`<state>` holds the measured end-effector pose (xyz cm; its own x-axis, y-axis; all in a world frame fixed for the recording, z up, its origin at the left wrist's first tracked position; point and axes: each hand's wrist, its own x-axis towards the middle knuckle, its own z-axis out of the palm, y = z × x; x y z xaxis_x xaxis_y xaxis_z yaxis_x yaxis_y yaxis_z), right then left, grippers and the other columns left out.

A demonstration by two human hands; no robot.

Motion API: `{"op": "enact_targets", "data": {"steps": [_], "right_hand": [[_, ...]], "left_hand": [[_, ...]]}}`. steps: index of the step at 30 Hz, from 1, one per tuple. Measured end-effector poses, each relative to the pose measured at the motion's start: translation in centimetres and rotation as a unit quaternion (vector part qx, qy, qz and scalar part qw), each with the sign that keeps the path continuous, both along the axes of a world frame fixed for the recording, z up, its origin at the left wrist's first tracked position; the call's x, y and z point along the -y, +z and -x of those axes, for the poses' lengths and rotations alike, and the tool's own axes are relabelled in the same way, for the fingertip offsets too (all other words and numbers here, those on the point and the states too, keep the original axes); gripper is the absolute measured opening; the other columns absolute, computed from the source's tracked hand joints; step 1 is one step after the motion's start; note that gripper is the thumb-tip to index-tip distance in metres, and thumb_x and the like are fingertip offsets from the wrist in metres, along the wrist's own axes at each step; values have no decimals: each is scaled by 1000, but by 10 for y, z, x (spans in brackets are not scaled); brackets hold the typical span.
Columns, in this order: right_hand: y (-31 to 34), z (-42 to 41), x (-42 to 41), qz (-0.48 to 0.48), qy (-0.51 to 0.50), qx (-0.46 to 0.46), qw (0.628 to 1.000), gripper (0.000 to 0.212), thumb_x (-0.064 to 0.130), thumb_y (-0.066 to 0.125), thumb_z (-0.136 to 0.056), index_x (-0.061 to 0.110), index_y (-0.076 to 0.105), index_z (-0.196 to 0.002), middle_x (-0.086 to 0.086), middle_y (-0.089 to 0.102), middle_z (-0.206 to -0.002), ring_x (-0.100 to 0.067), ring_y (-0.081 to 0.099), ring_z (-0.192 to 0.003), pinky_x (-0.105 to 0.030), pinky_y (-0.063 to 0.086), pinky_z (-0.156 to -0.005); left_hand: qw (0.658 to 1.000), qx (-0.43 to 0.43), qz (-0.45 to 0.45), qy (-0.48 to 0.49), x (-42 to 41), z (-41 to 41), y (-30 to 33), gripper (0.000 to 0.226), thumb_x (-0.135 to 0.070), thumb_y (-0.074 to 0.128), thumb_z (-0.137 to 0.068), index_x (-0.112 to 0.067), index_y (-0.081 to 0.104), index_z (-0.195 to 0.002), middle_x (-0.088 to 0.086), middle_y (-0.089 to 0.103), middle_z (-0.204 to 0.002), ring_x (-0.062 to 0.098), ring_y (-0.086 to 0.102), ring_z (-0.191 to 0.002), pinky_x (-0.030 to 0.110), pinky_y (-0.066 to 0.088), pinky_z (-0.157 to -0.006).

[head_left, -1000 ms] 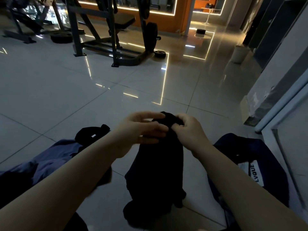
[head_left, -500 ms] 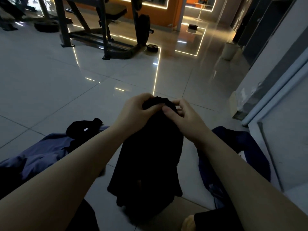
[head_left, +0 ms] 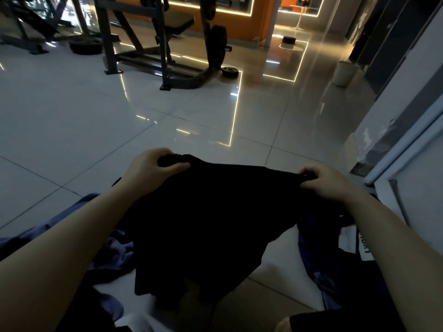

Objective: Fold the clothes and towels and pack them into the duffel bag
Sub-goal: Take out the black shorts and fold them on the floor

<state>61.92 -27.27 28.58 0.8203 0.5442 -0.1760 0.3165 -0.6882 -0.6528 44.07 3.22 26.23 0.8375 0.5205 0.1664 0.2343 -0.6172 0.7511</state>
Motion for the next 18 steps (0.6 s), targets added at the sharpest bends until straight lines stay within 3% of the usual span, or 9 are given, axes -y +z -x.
{"op": "enact_targets", "data": {"steps": [4, 7, 11, 14, 16, 18], "right_hand": [[-7, -4, 8, -59, -66, -9, 996, 19, 1, 61, -89, 19, 60, -82, -7, 63, -84, -22, 59, -78, -33, 47, -75], [-9, -6, 8, -91, -95, 6, 991, 8, 6, 60, -91, 14, 62, -91, -8, 63, -84, -25, 60, -78, -37, 49, -77], [-3, -7, 6, -188, -110, -11, 976, 16, 5, 56, -93, 18, 59, -84, -8, 59, -82, -21, 56, -72, -35, 45, -68], [4, -4, 2, -276, -127, -44, 952, 17, 6, 54, -94, 16, 59, -81, -7, 59, -78, -22, 55, -70, -33, 43, -65], [13, 1, -2, -336, -148, -65, 928, 13, 10, 55, -95, 15, 60, -84, -8, 62, -81, -22, 60, -71, -33, 48, -66], [24, 8, -6, -390, -159, -84, 903, 11, 13, 58, -94, 15, 63, -84, -4, 65, -78, -16, 64, -67, -27, 53, -62]], "left_hand": [[999, -34, -16, -7, -12, 10, -7, 31, -36, 67, -86, -8, 62, -72, 5, 54, -58, 19, 48, -54, 32, 34, -57], [999, -42, -19, -9, -15, 14, -8, 25, -33, 65, -88, -14, 63, -72, 1, 55, -59, 16, 50, -55, 29, 34, -55], [999, -28, -37, -5, -10, 12, -4, 18, -30, 65, -89, -18, 65, -76, -1, 60, -64, 14, 53, -59, 28, 37, -56], [1000, 9, -24, -17, -3, 7, -4, 1, -26, 68, -87, -26, 67, -86, -9, 66, -77, 9, 60, -72, 28, 46, -68], [999, 16, -11, -37, 3, 3, -3, 13, -22, 68, -87, -34, 65, -86, -14, 66, -82, 3, 60, -78, 24, 46, -73], [999, -7, 1, -44, 7, -1, -8, 13, -18, 64, -90, -30, 62, -85, -14, 63, -81, 4, 59, -78, 26, 45, -72]]}}
